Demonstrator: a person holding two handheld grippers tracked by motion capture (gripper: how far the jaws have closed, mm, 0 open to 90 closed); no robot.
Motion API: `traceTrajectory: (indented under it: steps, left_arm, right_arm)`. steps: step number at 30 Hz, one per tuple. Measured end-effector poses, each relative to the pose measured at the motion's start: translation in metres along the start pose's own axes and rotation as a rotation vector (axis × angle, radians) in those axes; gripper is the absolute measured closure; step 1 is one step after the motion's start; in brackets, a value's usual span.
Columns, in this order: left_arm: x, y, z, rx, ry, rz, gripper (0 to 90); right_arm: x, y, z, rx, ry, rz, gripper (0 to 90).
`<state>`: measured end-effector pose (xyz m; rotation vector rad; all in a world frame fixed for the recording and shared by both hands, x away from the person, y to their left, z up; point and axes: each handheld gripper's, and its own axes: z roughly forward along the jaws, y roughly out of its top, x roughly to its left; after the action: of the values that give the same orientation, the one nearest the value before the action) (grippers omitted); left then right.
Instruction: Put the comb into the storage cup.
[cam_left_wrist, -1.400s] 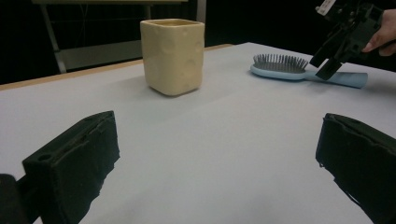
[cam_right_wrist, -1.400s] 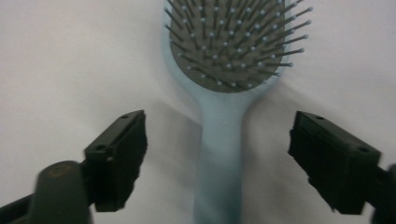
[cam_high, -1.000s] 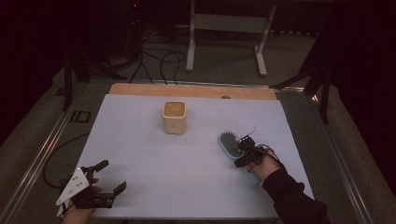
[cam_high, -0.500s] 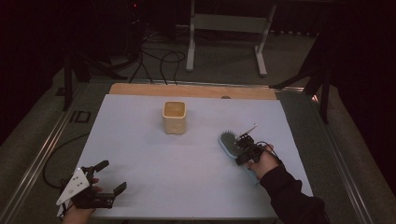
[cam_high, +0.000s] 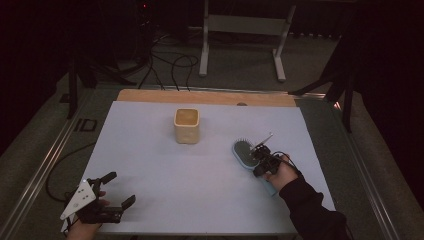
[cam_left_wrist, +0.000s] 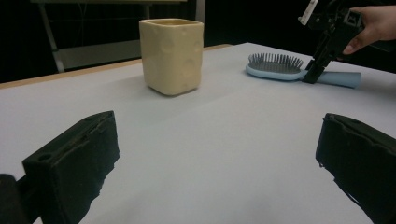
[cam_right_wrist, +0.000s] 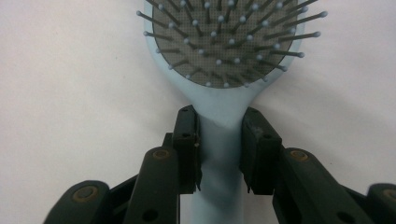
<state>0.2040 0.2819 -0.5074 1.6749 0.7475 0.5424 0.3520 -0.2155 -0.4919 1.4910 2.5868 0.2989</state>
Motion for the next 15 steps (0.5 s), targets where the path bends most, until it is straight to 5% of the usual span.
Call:
traceTrajectory:
  steps: [15]
  left_arm:
    - [0.0, 0.0, 0.0, 0.002, 0.001, -0.001, 0.0]
  right_arm:
    - [0.005, -0.004, -0.011, -0.157, 0.036, -0.007, 70.4]
